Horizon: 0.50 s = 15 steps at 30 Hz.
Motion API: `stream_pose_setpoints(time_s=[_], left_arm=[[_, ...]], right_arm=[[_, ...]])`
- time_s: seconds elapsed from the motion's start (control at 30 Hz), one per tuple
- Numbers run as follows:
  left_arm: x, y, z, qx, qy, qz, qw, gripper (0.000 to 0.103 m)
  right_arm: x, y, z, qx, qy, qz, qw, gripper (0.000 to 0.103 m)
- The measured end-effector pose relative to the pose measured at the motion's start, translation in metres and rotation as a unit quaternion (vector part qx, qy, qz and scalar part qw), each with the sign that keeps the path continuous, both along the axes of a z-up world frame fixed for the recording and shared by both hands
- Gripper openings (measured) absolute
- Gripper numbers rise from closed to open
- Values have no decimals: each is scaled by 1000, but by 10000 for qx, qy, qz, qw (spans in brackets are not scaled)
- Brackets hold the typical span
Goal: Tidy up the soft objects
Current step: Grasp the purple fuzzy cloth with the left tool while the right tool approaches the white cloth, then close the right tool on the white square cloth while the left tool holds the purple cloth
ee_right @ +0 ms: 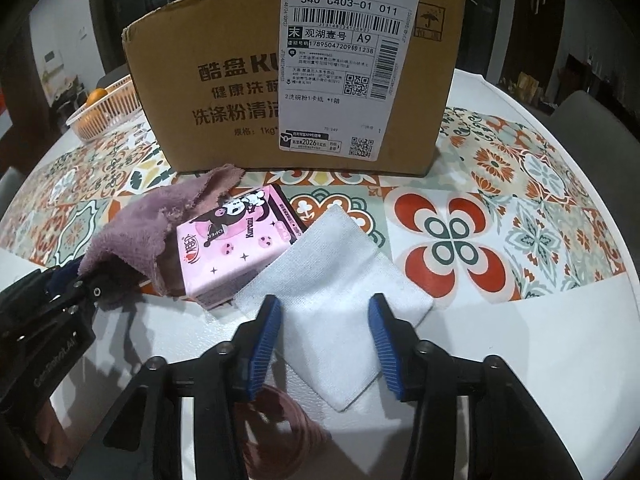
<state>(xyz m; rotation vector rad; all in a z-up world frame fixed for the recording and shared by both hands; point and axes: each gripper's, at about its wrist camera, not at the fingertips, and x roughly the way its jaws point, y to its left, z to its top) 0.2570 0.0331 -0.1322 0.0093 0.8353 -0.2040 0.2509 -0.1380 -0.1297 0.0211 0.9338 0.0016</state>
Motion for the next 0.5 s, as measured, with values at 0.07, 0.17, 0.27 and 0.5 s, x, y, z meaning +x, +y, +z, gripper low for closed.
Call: stream_pose_setpoints(time_s=[0.07, 0.17, 0.27, 0.5], left_arm=[[-1, -1, 0, -30, 11, -10, 10000, 17], [-3, -2, 0, -61, -6, -20, 10000, 16], [-7, -5, 1, -58, -33, -36, 10000, 15], [-18, -8, 11, -117, -227, -11, 9997, 15]], right_arm=[[0, -1, 0, 14, -18, -1, 10000, 33], [-1, -4, 0, 83, -48, 5, 10000, 19], [-1, -8, 0, 212, -72, -3, 9997, 11], [-9, -13, 6, 480, -259, 7, 9985, 8]])
